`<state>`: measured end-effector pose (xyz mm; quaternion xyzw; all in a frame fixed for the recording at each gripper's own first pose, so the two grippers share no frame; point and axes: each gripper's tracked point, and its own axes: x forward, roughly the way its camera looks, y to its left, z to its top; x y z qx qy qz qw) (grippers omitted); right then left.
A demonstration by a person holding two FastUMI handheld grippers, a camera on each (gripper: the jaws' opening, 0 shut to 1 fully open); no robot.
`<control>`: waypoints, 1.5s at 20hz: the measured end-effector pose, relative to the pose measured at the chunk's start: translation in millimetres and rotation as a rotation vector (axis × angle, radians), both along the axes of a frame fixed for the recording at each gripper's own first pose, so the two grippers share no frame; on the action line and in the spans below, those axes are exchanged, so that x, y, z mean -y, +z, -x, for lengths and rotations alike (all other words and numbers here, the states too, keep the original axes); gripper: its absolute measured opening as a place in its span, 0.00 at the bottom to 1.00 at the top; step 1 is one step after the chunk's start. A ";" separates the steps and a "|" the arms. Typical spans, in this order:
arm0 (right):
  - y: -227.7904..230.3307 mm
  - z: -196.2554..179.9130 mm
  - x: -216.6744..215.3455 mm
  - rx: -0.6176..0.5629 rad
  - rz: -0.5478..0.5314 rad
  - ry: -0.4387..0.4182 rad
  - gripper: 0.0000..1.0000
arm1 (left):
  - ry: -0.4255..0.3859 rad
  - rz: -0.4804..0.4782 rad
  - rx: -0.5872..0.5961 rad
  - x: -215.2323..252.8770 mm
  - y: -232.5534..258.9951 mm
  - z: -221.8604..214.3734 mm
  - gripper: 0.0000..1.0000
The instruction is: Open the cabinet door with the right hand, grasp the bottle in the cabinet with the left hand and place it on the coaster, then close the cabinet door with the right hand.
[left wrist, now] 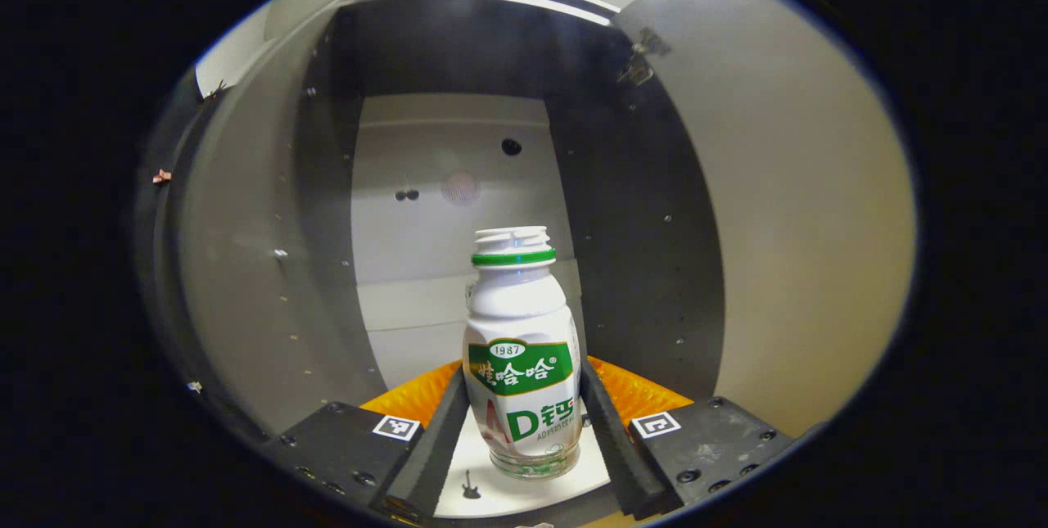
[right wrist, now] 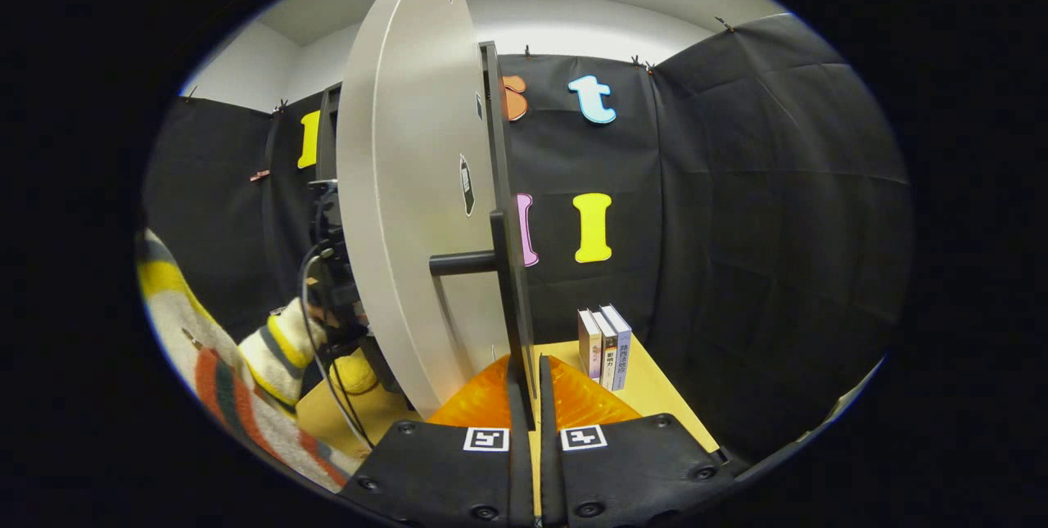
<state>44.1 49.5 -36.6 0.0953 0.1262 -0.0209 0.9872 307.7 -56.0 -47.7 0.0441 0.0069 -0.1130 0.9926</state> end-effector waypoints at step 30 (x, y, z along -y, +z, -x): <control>-45.1 -88.2 -155.7 0.224 -0.013 0.341 0.75 | 0.142 0.049 -0.171 -20.8 -9.1 11.1 0.80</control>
